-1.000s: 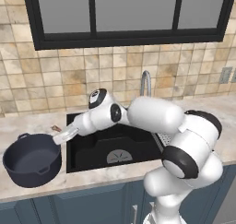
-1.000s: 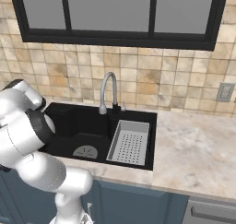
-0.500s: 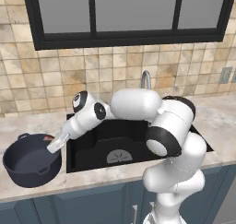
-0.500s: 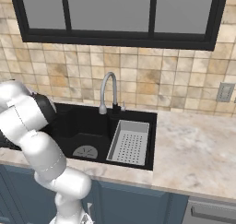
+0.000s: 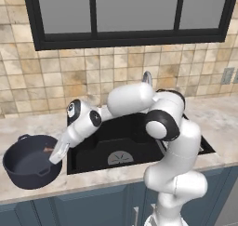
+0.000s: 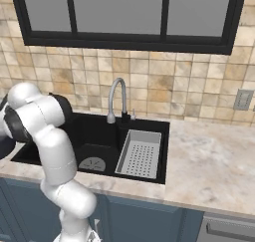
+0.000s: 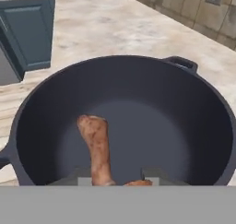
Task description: Dump the mushroom from the pot into the sink. Then turn on the water and wash the mushroom. Then turn off the water and put the mushroom back in the pot.
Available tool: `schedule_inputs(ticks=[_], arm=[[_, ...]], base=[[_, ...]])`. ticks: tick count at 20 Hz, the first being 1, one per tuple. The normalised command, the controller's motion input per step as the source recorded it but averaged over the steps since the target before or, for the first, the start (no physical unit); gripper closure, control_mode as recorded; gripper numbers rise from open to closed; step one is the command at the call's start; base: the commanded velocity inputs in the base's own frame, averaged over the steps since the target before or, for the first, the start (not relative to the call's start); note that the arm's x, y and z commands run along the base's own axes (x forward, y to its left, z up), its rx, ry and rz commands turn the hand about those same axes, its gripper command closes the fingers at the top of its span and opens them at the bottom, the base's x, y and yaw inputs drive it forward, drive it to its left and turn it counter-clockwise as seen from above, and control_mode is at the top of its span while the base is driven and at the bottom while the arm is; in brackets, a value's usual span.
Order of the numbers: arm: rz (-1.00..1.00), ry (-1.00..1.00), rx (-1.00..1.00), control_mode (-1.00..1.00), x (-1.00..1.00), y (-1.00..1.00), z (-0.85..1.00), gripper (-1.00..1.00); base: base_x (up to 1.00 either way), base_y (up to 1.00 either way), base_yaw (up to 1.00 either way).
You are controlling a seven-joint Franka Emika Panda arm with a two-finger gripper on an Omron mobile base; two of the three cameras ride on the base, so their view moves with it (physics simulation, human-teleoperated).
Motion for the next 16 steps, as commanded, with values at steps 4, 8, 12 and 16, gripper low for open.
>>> schedule_inputs(ticks=[4,8,12,16], arm=[[0.01,0.06,-0.20,-1.00,0.35,0.89,0.60,-1.00],[0.00,0.08,-0.21,-1.00,0.42,0.90,0.83,-1.00],[0.05,0.00,-0.07,-1.00,0.15,0.15,1.00,-1.00],[0.06,0.00,-0.03,-1.00,0.16,0.00,1.00,-1.00]], base=[[0.00,0.00,0.00],[0.00,0.00,0.00],[0.00,0.00,0.00],[0.00,0.00,0.00]])
